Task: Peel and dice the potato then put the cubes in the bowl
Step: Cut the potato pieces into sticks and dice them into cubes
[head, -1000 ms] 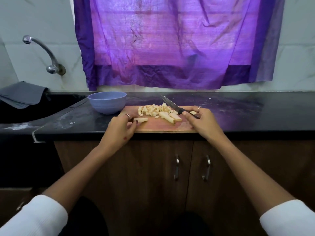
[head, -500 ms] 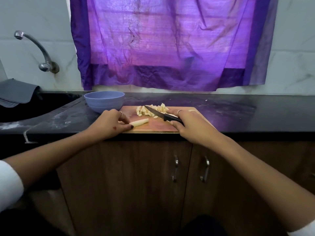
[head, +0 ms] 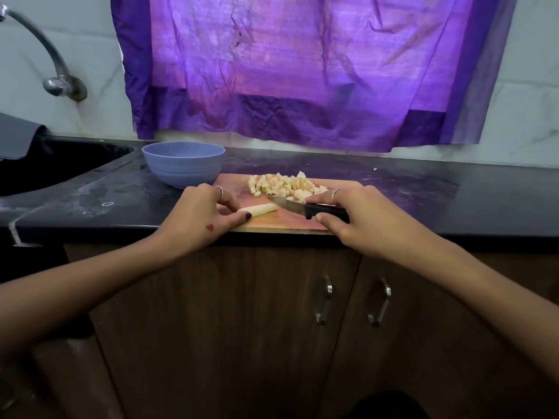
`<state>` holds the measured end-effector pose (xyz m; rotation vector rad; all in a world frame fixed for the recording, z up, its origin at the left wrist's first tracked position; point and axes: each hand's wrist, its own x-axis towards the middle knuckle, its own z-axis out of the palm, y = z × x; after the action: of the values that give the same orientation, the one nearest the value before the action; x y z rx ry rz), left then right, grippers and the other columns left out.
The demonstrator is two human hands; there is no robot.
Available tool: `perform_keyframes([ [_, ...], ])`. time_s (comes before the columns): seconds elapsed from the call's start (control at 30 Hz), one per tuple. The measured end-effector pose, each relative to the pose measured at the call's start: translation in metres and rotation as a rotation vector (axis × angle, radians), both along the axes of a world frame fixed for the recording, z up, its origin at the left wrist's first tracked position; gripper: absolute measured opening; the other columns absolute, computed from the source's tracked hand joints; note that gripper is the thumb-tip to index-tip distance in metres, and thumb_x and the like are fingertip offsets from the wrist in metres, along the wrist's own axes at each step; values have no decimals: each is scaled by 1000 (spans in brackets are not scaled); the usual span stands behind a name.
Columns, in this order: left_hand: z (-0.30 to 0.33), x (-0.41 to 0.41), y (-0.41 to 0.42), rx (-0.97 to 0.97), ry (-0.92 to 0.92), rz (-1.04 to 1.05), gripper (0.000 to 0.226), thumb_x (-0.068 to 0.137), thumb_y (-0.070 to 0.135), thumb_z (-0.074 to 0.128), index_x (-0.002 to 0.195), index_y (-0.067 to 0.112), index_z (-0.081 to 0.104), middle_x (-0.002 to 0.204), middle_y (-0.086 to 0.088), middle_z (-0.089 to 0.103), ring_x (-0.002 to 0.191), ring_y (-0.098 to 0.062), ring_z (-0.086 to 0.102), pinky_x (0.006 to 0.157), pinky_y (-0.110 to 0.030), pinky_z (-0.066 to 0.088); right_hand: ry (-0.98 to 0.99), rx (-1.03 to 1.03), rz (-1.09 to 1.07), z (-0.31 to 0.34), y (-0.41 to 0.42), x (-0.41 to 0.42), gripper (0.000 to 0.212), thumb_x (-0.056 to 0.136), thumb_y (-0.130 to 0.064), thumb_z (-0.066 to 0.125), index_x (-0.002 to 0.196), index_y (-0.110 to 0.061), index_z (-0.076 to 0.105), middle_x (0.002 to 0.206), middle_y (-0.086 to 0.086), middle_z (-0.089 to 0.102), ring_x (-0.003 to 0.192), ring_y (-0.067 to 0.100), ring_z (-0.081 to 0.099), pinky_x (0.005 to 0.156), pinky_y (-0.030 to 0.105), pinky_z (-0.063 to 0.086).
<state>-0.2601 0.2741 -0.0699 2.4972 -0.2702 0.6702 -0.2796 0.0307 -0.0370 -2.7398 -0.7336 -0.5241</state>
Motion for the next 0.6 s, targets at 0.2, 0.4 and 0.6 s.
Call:
perform_keyframes([
  [0.2,-4,7,1,-87,15,-15,18,79,31,76,89,16,76,102,-1,73,93,-13,64,88,-32,49,10,-33,-7,7,-2,3,34,93,-31,58,126,-36,60,124,-9,63,95,7,57,75,21,40],
  [0.4,-2,10,1,-195,57,-65,18,76,24,78,89,11,77,105,3,72,99,-7,62,89,-20,42,60,-19,-26,7,4,14,29,90,-34,60,119,-34,63,110,-4,67,97,13,61,79,30,47],
  [0.6,-4,10,-1,-194,37,-67,13,78,23,78,83,11,76,100,8,71,95,-4,61,86,-20,41,-15,-44,-5,-16,15,20,31,93,-34,57,124,-32,59,109,-7,63,91,11,56,69,25,40],
])
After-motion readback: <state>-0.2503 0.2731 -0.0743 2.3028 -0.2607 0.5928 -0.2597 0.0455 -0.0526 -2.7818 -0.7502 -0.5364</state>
